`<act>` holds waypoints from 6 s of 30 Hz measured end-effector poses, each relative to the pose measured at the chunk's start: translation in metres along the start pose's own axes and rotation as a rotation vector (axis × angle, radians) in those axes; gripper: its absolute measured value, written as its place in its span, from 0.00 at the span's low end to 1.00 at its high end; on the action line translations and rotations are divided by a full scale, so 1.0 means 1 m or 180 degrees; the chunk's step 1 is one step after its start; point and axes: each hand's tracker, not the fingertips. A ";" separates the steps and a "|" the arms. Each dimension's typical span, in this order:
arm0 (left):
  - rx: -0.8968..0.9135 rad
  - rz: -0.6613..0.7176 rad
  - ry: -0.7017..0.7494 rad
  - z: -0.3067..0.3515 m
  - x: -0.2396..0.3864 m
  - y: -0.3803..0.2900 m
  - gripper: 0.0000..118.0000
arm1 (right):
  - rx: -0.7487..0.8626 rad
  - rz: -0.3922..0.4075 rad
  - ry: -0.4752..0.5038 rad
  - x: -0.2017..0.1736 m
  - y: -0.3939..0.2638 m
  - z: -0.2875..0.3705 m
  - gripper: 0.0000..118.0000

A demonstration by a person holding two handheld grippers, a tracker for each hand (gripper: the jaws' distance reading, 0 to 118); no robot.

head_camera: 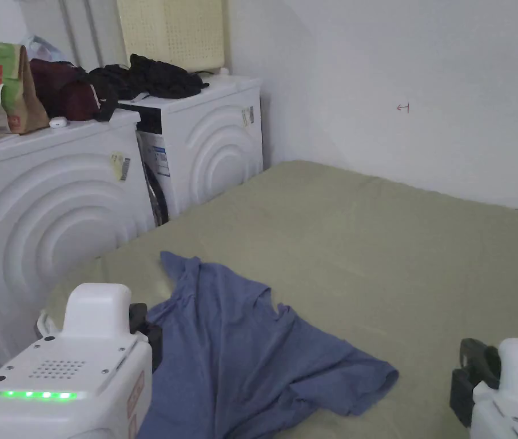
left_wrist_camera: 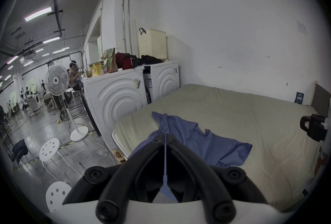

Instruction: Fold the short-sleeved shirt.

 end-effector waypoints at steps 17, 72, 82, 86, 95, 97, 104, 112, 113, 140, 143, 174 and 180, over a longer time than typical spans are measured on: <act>-0.1855 -0.0386 -0.0994 -0.180 0.084 -0.079 0.28 | -0.0669 -0.0016 -0.0099 0.022 -0.060 -0.033 0.01; -0.1559 -0.1346 -0.4049 0.010 0.624 -0.019 0.04 | -0.0768 -0.1004 -0.1813 0.227 -0.126 0.180 0.01; -0.1876 -0.2155 -0.3138 -0.003 0.624 -0.128 0.04 | -0.0911 -0.1159 -0.1752 0.235 -0.143 0.167 0.01; -0.2079 -0.1911 -0.3188 -0.021 0.601 -0.145 0.06 | -0.0935 -0.1135 -0.1688 0.230 -0.141 0.160 0.01; -0.1895 -0.1376 -0.3268 -0.022 0.514 -0.119 0.97 | -0.0860 -0.1023 -0.1599 0.216 -0.126 0.159 0.01; -0.1836 -0.1313 -0.3294 -0.017 0.475 -0.108 0.97 | -0.0822 -0.1002 -0.1582 0.210 -0.122 0.160 0.01; -0.1492 -0.0971 -0.3123 0.001 0.312 -0.080 0.83 | -0.0749 -0.1011 -0.1422 0.185 -0.116 0.158 0.01; -0.1399 -0.0688 -0.2472 -0.014 0.199 -0.088 0.01 | -0.0828 -0.0942 -0.1194 0.153 -0.113 0.138 0.01; -0.1436 -0.0675 -0.2411 -0.019 0.193 -0.090 0.02 | -0.0838 -0.0936 -0.1165 0.150 -0.114 0.136 0.01; -0.2049 -0.1326 -0.2139 -0.163 0.333 -0.130 0.98 | -0.1237 -0.0845 -0.1033 0.153 -0.126 0.097 0.01; -0.1980 -0.1415 -0.2160 -0.171 0.333 -0.141 0.89 | -0.1249 -0.0827 -0.1016 0.155 -0.129 0.097 0.01; -0.2004 -0.1211 -0.2219 -0.156 0.308 -0.107 0.04 | -0.1534 -0.0933 -0.1348 0.357 -0.085 -0.013 0.01; -0.2070 -0.1112 -0.2255 -0.165 0.308 -0.109 0.04 | -0.1980 -0.0878 -0.1279 0.425 -0.096 -0.100 0.50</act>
